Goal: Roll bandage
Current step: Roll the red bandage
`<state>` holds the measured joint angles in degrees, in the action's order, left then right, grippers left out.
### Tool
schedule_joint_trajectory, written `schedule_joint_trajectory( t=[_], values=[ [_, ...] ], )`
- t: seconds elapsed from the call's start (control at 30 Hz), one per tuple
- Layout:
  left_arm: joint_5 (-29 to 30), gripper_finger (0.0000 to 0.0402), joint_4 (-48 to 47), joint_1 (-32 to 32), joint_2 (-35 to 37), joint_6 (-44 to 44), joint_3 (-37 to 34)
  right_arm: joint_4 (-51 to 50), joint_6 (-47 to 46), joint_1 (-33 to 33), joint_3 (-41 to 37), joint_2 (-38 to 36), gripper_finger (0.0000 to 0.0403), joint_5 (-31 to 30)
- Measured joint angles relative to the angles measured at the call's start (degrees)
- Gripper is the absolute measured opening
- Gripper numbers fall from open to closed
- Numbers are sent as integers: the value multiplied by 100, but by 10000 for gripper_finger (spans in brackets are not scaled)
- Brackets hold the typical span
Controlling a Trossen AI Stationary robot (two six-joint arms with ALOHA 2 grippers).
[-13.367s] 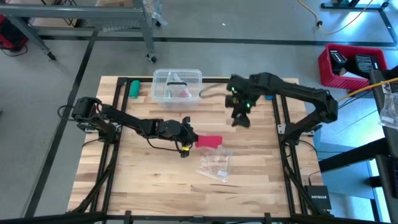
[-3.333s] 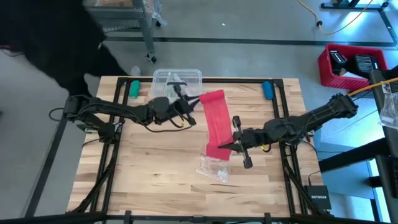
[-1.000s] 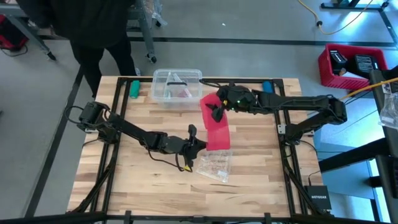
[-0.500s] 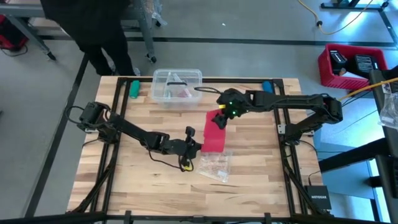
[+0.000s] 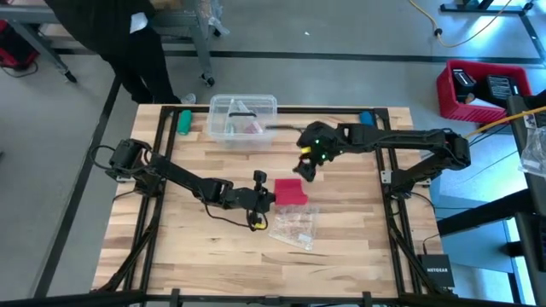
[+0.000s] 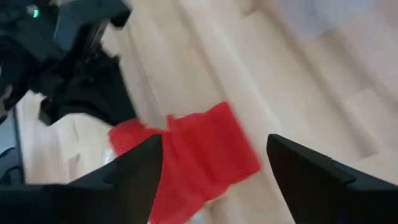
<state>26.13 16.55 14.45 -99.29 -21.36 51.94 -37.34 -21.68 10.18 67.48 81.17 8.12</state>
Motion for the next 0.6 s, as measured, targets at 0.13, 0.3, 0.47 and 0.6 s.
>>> schedule_joint_trajectory(
  t=[0.13, 0.3, 0.47, 0.6],
  values=[
    [2, 13, 64, 2, 99, 126, -2, -282, 442, -8, 53, -368, 289, -414],
    [23, 13, 391, -134, 606, -57, 0, -295, 1162, -7, -159, -1130, 289, -872],
    [30, 13, 394, -382, 1352, -207, 7, 27, 1573, -8, -744, -1767, 289, -1148],
    [32, 13, 393, -638, 1867, -306, 13, 966, 1727, -7, -1509, -2334, 289, -1240]
  ],
)
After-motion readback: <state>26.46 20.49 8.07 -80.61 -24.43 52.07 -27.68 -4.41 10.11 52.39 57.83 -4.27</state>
